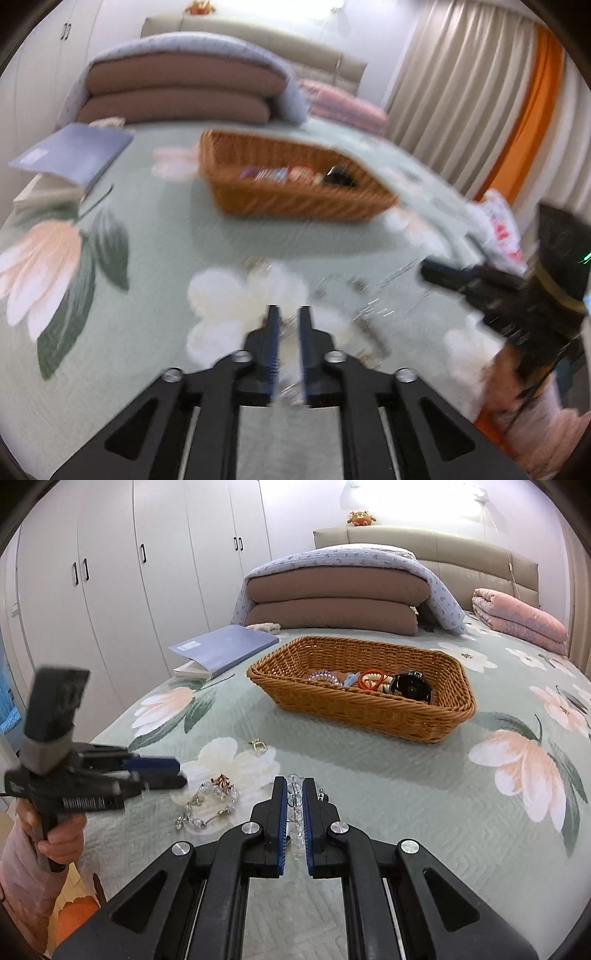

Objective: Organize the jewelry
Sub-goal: 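Carry the keychain and chain into the wicker basket and open both tools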

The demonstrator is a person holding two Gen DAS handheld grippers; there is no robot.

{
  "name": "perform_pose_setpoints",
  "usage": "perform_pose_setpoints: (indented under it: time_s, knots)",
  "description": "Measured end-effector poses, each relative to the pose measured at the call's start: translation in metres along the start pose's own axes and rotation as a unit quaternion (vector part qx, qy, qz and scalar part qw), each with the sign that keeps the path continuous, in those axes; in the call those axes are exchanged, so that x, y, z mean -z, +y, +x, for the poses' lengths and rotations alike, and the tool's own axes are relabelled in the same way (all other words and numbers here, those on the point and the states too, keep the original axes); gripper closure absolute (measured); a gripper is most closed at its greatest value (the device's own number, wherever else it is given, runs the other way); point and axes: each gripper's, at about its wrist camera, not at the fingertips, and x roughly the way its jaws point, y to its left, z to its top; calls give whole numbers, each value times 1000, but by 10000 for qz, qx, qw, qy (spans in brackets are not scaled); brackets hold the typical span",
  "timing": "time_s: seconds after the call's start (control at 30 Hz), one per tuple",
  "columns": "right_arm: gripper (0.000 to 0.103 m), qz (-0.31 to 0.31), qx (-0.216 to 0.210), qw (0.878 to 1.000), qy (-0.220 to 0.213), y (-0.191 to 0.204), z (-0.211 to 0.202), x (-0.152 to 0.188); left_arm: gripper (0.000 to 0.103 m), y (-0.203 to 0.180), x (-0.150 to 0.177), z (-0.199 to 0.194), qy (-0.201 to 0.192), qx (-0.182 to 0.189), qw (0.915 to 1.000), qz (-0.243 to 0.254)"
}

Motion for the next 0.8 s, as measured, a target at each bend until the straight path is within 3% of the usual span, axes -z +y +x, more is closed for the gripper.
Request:
perform_pose_setpoints:
  time_s: [0.07,0.13,0.27,0.3,0.33,0.37,0.4,0.53,0.8]
  knots:
    - [94,28,-20,10000,13,-1,0,1,58,1,9,13,349,-37,9993,158]
    - [94,29,-9,10000,23,-1,1,1,54,0,13,22,515,-70,9984,231]
    - [94,25,-16,10000,9,-1,-1,2,55,-13,16,46,766,-699,9925,647]
    - [94,36,-21,10000,5,-2,-1,2,57,-18,16,49,777,-798,9908,763]
    - [94,61,-42,10000,-2,-3,-2,2,67,-20,16,51,788,-885,9894,837]
    - [93,86,-63,9999,-11,-3,-3,2,88,-22,15,51,761,-910,9890,886]
    - [93,116,-87,9999,-29,-4,-4,2,98,-22,14,50,744,-843,9898,870]
    - [94,206,-150,9996,-141,-7,-11,-2,100,-22,11,42,611,-649,9933,739]
    - [94,283,-229,9986,-394,-11,-24,-21,100,-47,-23,-9,-260,-34,9956,898]
